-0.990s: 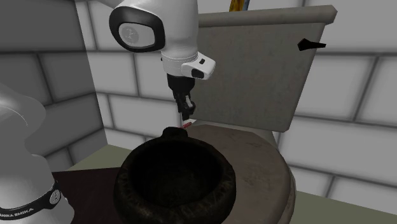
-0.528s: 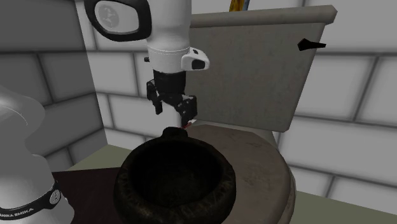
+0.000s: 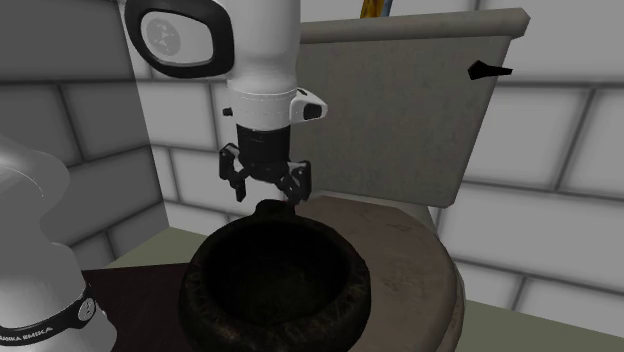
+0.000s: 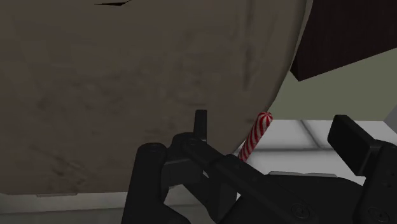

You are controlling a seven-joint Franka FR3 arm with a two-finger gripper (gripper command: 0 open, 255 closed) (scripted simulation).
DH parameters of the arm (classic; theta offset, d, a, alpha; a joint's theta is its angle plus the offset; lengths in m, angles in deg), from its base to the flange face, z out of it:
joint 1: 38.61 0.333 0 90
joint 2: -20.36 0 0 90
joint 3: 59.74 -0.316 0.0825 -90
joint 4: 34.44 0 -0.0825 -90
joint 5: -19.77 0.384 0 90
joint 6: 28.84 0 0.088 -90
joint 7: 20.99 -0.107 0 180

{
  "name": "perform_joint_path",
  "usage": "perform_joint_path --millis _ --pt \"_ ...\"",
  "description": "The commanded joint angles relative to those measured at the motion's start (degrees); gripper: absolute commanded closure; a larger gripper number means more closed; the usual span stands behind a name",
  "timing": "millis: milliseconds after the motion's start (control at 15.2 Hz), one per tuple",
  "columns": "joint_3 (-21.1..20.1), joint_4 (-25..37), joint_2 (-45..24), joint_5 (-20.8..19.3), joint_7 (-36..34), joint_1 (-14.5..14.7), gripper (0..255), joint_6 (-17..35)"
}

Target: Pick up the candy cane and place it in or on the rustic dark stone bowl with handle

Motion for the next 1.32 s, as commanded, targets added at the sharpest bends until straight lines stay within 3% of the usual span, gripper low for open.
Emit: perform_joint_path --millis 0,528,594,1254 --pt "-0.1 -1.3 -0.3 0.3 0.2 0.2 0 1.6" --pt "-0.1 -1.6 -0.4 0.3 0.2 0.3 0 2.1" --pt "-0.1 -1.6 -0.4 0.3 0.2 0.3 255 2.1" --pt "-0.2 -1.1 -0.1 0.2 0.0 0.2 255 1.3"
